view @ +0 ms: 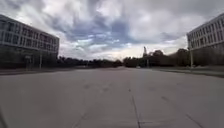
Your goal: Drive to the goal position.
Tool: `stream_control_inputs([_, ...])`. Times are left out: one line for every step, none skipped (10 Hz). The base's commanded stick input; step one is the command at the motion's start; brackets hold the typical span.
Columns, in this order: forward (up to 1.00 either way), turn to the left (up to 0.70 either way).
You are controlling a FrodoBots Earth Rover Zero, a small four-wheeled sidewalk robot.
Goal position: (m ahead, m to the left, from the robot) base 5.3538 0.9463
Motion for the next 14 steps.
stream_control_inputs([1.00, 0.00])
stream_control_inputs([1.00, 0.00])
stream_control_inputs([1.00, 0.00])
stream_control_inputs([1.00, 0.00])
stream_control_inputs([1.00, 0.00])
stream_control_inputs([1.00, 0.00])
stream_control_inputs([1.00, 0.00])
stream_control_inputs([1.00, 0.00])
stream_control_inputs([1.00, 0.00])
stream_control_inputs([1.00, 0.00])
stream_control_inputs([1.00, 0.00])
stream_control_inputs([1.00, 0.00])
stream_control_inputs([1.00, 0.00])
stream_control_inputs([1.00, 0.00])
